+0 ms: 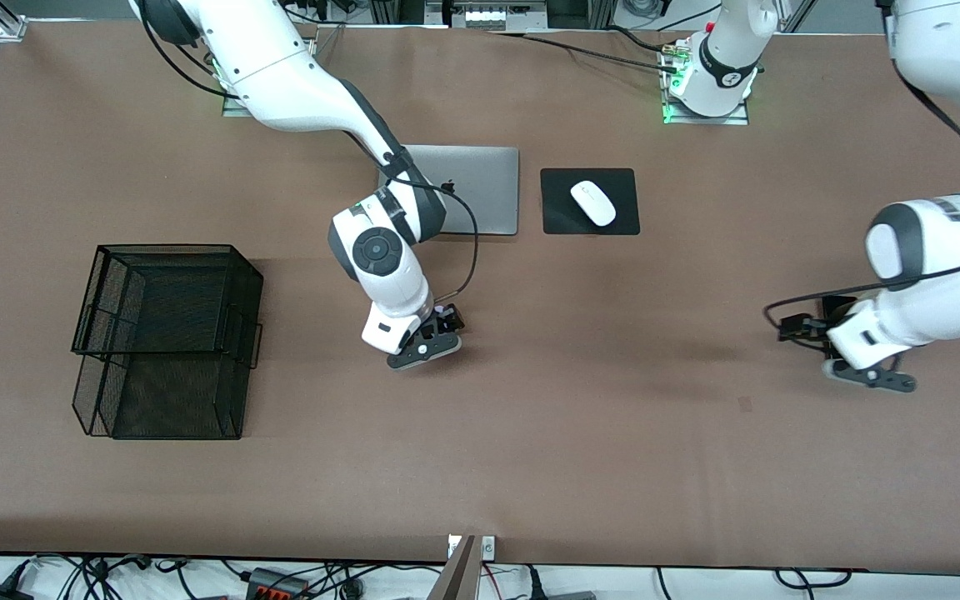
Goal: Place phones with both arms
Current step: 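Grasp the white phone with the right gripper while the left gripper reaches, then grasp the black slab phone with the left gripper while the right lifts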
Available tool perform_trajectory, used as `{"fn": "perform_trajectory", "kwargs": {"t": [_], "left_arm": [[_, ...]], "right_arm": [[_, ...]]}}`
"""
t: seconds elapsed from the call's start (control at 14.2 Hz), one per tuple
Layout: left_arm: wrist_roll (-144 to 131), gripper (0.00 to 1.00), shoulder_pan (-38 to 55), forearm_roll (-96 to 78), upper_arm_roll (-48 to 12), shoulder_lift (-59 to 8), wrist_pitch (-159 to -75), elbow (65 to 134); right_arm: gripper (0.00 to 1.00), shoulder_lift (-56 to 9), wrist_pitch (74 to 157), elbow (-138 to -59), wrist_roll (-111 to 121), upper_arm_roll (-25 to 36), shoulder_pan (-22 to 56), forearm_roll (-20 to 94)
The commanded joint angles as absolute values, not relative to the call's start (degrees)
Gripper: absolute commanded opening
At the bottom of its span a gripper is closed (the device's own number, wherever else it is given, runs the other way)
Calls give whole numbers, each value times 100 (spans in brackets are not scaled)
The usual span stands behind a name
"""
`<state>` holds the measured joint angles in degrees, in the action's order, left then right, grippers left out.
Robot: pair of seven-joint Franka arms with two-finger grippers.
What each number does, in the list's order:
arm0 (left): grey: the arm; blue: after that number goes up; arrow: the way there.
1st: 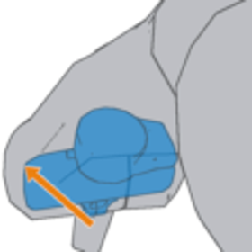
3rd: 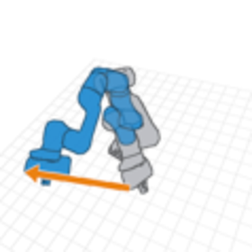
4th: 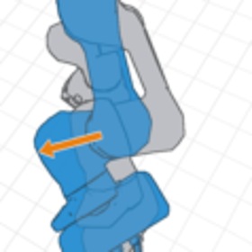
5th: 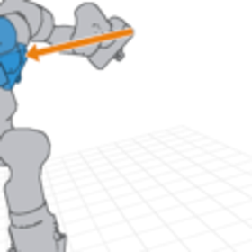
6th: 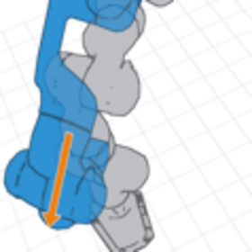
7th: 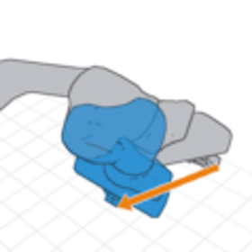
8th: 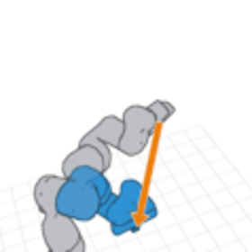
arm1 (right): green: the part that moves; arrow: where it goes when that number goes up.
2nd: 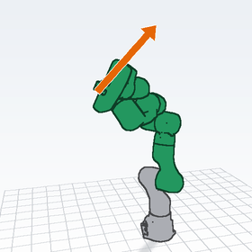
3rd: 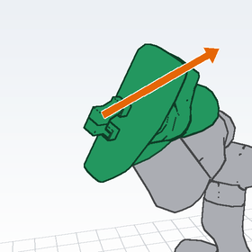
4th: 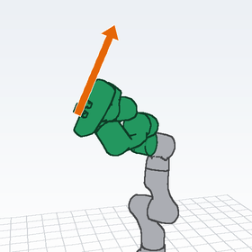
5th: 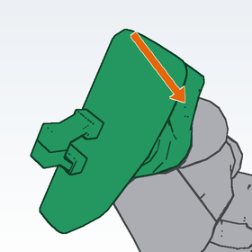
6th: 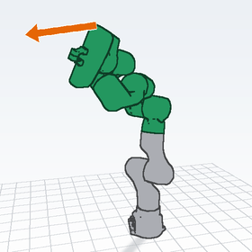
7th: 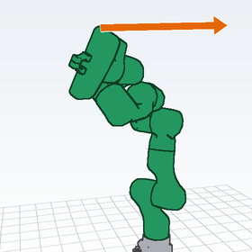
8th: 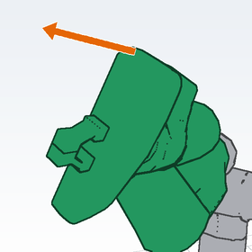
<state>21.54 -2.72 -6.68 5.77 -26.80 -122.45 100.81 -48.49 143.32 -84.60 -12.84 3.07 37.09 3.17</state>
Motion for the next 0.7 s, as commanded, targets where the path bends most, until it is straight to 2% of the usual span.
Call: {"fn": "perform_trajectory", "kwargs": {"t": [0.0,0.63], "left_arm": [[2390,100,-606,-536,466,-2794,-12331,10187],[2909,100,-1274,-536,413,-3621,-12893,10099]], "right_arm": [[100,-4957,14361,-8323,-1336,360,3762,369],[100,-5063,14309,-8323,-1327,360,3814,369]]}}
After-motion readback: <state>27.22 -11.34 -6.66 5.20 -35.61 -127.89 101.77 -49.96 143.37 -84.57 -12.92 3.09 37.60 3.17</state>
